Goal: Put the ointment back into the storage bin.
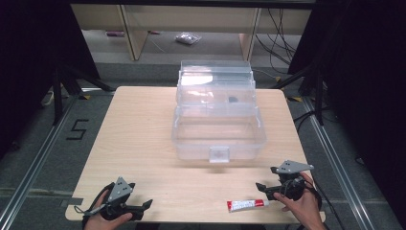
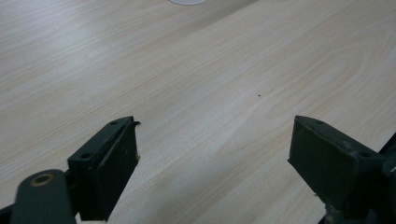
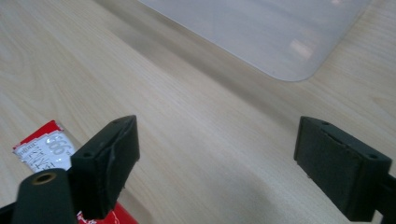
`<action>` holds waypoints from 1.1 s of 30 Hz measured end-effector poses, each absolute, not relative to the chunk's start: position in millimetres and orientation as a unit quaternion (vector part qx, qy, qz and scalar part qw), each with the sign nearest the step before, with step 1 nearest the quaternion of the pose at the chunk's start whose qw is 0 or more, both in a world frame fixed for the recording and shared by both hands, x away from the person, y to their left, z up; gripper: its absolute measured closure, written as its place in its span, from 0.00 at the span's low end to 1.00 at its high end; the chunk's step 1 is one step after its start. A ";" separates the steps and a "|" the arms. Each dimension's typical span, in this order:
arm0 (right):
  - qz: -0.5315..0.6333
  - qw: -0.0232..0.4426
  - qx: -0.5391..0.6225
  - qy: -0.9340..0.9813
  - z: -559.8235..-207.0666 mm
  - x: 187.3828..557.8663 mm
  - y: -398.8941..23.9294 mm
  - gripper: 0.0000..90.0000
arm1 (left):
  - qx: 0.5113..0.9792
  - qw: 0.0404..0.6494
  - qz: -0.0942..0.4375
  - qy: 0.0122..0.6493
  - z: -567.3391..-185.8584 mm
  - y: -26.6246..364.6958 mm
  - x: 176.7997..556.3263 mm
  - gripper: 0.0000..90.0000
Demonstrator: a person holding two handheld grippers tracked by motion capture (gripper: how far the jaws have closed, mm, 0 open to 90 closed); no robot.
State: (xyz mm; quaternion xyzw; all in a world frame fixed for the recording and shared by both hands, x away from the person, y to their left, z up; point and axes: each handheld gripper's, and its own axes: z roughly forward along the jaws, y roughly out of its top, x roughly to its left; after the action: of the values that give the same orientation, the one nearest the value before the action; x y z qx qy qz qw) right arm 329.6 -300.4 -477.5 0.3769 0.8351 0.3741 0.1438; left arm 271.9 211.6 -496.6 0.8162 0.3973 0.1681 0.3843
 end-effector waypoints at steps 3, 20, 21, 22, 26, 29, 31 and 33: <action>0.378 0.143 0.374 0.835 -476.8 329.2 -300.9 0.17 | 0.816 0.384 0.168 0.397 -496.6 211.6 272.0 0.17; 0.356 0.138 0.353 0.854 -475.3 328.3 -295.1 0.25 | 0.816 0.383 0.168 0.398 -496.8 211.5 272.0 0.17; 0.354 0.141 0.350 0.856 -475.0 328.5 -294.9 0.25 | 0.818 0.380 0.168 0.398 -496.1 211.6 271.7 0.17; 0.354 0.138 0.350 0.856 -473.4 328.1 -293.8 0.24 | 0.816 0.384 0.169 0.398 -496.7 211.6 272.0 0.17; 0.350 0.133 0.345 0.861 -471.2 328.3 -293.0 0.24 | 0.817 0.382 0.170 0.398 -496.7 211.8 272.2 0.17; 0.346 0.132 0.351 0.860 -468.6 326.2 -290.9 0.22 | 0.815 0.384 0.169 0.399 -496.7 211.6 272.1 0.17; 0.345 0.135 0.341 0.864 -467.0 327.3 -291.4 0.22 | 0.817 0.383 0.170 0.396 -496.7 212.1 272.6 0.17; 0.343 0.124 0.350 0.863 -465.4 324.8 -288.3 0.21 | 0.817 0.383 0.166 0.398 -496.4 212.2 271.9 0.17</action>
State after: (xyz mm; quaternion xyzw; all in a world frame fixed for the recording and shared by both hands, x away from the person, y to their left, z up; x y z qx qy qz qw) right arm 324.8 -288.3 -465.4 0.3496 0.8629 0.3432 0.1241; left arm 271.9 212.2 -496.4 0.8168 0.3976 0.1665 0.3835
